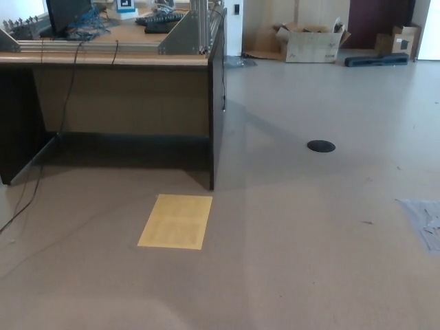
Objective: The robot extends its left hand to pick up an emotional support dumpling from the palm of a person and brings its hand down by its side. Then it extends its arm again to hand the dumpling back to the person.
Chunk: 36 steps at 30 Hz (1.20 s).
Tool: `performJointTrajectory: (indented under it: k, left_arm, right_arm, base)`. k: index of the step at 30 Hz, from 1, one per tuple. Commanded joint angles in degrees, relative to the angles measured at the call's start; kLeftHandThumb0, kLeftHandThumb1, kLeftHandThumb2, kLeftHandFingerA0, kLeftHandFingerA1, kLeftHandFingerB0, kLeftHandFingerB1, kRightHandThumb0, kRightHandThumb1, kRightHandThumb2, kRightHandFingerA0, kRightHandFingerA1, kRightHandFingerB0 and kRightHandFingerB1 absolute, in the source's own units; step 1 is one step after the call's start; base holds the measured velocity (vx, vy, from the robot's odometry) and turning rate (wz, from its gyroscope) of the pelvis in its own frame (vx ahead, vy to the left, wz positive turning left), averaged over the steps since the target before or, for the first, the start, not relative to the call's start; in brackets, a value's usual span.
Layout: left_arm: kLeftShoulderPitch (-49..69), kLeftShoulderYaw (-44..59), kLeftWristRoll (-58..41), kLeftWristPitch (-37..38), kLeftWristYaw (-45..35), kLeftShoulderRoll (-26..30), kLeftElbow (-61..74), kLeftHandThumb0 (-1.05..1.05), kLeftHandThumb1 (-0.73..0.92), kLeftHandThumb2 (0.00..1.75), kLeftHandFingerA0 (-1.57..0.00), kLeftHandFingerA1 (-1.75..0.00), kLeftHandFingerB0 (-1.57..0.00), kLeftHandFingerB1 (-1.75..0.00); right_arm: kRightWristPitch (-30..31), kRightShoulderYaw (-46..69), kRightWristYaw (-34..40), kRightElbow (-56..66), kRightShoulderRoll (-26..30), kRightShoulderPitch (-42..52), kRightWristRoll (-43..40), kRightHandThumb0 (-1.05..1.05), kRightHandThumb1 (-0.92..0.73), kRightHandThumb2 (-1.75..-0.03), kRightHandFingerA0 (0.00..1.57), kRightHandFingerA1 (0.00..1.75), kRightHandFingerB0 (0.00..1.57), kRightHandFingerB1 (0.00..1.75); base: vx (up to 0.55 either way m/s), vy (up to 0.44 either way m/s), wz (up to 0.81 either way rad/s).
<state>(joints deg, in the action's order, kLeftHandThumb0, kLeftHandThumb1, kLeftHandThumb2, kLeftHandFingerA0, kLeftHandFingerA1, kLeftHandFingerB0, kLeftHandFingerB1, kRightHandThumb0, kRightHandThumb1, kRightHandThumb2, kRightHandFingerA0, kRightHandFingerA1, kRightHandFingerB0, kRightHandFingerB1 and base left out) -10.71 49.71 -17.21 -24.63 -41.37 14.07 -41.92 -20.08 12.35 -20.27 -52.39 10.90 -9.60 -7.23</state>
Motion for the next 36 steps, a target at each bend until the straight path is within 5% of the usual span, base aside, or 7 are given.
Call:
performJointTrajectory:
  k: [1, 17, 19, 20, 22, 32, 36]
  left_arm:
    - [-0.1, -1.4, -3.5, 7.2, 0.9, 2.9, -3.2, -0.03, 0.90, 0.63, -0.81, -1.68, -0.58, -1.14]
    - [-1.6, -5.2, -7.9, 10.4, 0.0, 4.7, -4.7, -0.06, 0.89, 0.65, -0.75, -1.59, -0.68, -0.99]
    - [-2.6, -6.1, -8.8, 10.5, -0.5, 4.7, -0.8, -0.04, 0.87, 0.72, -0.82, -1.52, -0.77, -0.98]
    - [-3.5, -6.7, -10.0, 9.0, -0.3, 4.8, 3.5, -0.02, 0.83, 0.75, -0.91, -1.53, -0.83, -0.95]
    - [-4.3, -7.2, -11.4, 7.6, -0.3, 5.1, 7.2, -0.06, 0.75, 0.77, -0.93, -1.37, -0.91, -0.89]
    - [-14.2, -15.0, -14.3, 0.1, 3.3, 9.2, 31.3, -0.12, 0.75, 0.68, -0.89, -1.42, -0.92, -0.82]
    - [-19.1, -21.9, -9.0, 4.2, 3.2, 11.9, 36.0, -0.13, 0.79, 0.63, -0.85, -1.48, -0.87, -0.87]
  right_arm:
    - [-0.4, 0.5, -0.5, -0.2, 0.2, 0.5, -1.1, -0.52, -0.58, -0.58, 0.75, 0.47, 0.36, 0.32]
    - [0.1, 0.9, 0.3, 0.1, 0.0, -0.3, -1.1, -0.48, -0.61, -0.58, 0.76, 0.46, 0.39, 0.33]
    - [0.1, 1.0, 0.4, 0.0, 0.0, -0.6, -1.1, -0.49, -0.60, -0.59, 0.79, 0.47, 0.40, 0.33]
    - [0.2, 1.0, 0.6, 0.1, 0.0, -0.7, -1.1, -0.56, -0.50, -0.81, 0.71, 0.59, 0.33, 0.45]
    - [0.5, 1.1, 0.6, 0.2, 0.0, -0.9, -1.3, -0.50, -0.60, -0.58, 0.80, 0.47, 0.40, 0.33]
    - [-0.1, 2.2, 0.4, 0.1, 0.2, -0.6, -2.0, -0.49, -0.58, -0.58, 0.77, 0.48, 0.39, 0.33]
    - [-0.4, 2.7, -0.1, -0.1, 0.2, -0.3, -2.1, -0.51, -0.58, -0.58, 0.77, 0.48, 0.38, 0.33]
  base:
    - [0.00, 0.000, 0.00]
    - [0.00, 0.000, 0.00]
    - [0.00, 0.000, 0.00]
    - [0.00, 0.000, 0.00]
    - [0.00, 0.000, 0.00]
    - [0.00, 0.000, 0.00]
    - [0.00, 0.000, 0.00]
